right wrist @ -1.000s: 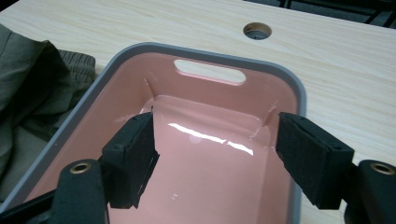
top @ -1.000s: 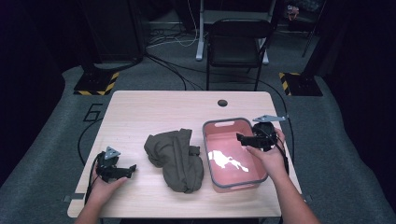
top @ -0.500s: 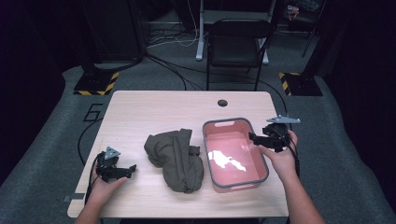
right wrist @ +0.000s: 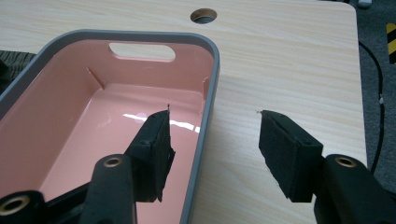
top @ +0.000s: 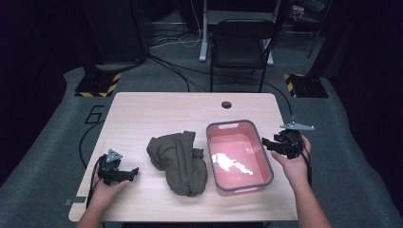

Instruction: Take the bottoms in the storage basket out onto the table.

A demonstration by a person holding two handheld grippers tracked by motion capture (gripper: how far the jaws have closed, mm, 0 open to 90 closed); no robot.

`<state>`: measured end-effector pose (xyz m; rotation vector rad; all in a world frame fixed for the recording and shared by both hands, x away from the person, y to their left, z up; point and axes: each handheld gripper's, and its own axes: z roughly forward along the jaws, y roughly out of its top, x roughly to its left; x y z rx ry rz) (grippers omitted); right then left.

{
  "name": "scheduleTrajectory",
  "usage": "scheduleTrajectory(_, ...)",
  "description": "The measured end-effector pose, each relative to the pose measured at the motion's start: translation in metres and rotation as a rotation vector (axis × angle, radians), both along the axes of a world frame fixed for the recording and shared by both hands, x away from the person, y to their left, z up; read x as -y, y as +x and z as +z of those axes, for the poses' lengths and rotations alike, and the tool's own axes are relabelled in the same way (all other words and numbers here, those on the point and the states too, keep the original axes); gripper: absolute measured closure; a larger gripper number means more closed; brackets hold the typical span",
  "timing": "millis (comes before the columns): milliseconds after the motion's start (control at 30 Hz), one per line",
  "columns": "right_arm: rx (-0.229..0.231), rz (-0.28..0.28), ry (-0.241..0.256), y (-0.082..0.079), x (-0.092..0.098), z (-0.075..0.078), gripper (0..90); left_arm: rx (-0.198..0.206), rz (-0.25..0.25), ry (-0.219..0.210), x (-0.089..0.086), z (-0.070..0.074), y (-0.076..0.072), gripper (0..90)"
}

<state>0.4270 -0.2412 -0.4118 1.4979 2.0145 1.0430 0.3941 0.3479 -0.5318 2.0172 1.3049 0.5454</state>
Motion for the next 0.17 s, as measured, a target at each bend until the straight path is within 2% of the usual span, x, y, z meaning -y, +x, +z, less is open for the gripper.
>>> scheduleTrajectory(167,0.003,-0.006,0.022,-0.0026,0.0010,-0.0022,42.6,0.000,0.001,0.000,0.0000,0.0000,0.0000,0.5)
